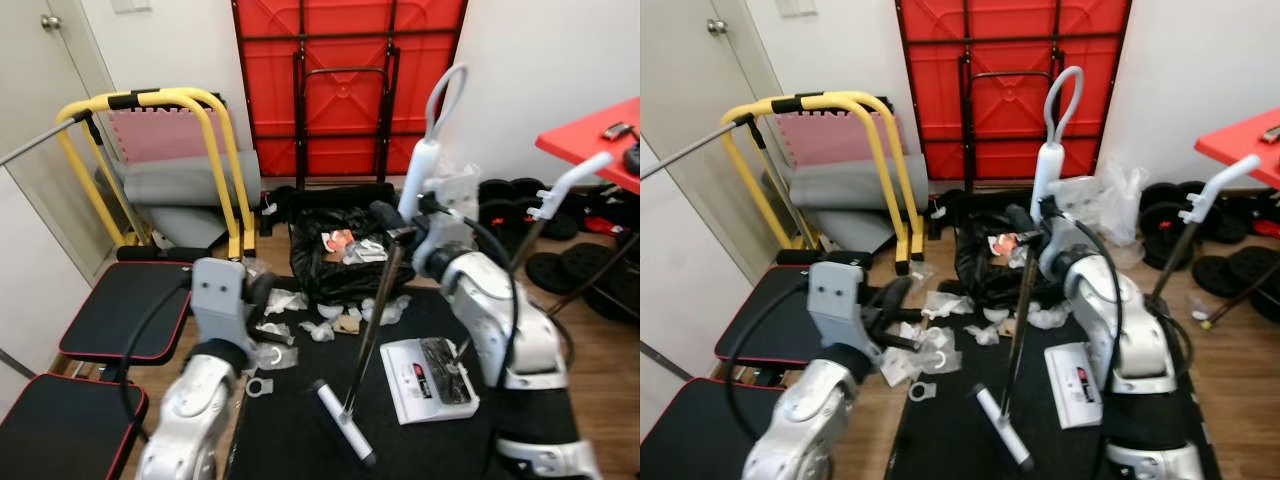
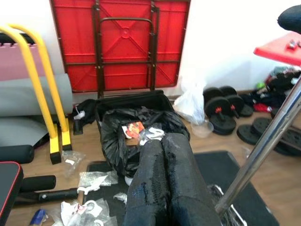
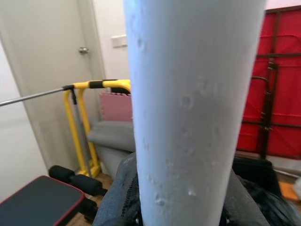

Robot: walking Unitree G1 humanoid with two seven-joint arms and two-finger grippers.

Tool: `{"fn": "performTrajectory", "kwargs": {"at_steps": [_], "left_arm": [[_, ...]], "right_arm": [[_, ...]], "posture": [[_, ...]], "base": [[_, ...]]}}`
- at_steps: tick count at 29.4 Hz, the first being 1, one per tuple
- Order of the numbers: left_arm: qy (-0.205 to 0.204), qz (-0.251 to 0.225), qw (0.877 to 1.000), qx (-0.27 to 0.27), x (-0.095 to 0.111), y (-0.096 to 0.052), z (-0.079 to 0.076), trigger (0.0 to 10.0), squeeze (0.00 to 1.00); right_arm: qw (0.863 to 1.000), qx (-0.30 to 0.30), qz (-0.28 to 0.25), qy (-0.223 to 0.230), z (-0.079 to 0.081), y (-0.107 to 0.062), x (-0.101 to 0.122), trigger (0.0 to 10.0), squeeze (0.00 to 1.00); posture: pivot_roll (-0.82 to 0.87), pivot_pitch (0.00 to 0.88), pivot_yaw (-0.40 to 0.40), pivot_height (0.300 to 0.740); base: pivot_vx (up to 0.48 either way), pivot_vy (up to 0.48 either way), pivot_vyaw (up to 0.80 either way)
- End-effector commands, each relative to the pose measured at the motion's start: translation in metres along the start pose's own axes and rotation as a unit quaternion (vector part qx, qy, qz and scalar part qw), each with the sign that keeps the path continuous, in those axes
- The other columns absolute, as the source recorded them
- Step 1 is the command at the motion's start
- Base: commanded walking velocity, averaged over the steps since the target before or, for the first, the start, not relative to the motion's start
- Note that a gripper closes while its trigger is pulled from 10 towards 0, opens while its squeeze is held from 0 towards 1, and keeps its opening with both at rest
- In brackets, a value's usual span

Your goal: Sweep floor

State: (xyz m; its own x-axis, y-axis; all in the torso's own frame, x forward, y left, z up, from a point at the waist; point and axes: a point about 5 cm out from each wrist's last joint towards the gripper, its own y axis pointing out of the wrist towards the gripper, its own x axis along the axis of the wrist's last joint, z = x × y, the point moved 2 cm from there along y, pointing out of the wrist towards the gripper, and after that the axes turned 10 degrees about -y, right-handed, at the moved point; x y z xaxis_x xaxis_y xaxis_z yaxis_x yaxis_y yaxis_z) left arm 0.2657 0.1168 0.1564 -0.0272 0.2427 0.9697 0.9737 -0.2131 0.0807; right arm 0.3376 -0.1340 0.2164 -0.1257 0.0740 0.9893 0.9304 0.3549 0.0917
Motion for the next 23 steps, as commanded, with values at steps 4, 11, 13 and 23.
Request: {"fn": "performTrajectory", "kwargs": {"at_steps": [4, 11, 13, 23], "left_arm": [[0.001, -0.001, 1.0, 0.008, 0.0, -0.002, 0.005, 10.0, 0.0], [0.0, 0.0, 1.0, 0.005, 0.0, -0.004, 0.005, 10.0, 0.0], [0.0, 0.001, 1.0, 0.004, 0.0, -0.004, 0.004, 10.0, 0.0], [0.016, 0.02, 1.0, -0.003, -0.004, -0.008, -0.003, 10.0, 0.0]], "right_arm": [[0.997, 0.046, -0.051, 0.045, 0.016, 0.001, 0.017, 10.0, 0.0], [0.995, 0.039, -0.058, 0.074, 0.015, 0.002, 0.018, 10.0, 0.0], [0.995, 0.035, -0.057, 0.078, 0.014, 0.002, 0.018, 10.0, 0.0], [0.995, -0.02, -0.009, 0.102, 0.007, 0.01, 0.001, 10.0, 0.0]], "posture": [[-0.14, 0.017, -0.03, 0.74], [-0.14, 0.021, -0.029, 0.74], [-0.14, 0.021, -0.028, 0.74], [-0.13, 0.046, -0.029, 0.74]], "base": [[0.389, 0.0, 0.72], [0.389, 0.0, 0.07], [0.39, 0.0, 0.0], [0.317, 0.0, 0.0]]}}
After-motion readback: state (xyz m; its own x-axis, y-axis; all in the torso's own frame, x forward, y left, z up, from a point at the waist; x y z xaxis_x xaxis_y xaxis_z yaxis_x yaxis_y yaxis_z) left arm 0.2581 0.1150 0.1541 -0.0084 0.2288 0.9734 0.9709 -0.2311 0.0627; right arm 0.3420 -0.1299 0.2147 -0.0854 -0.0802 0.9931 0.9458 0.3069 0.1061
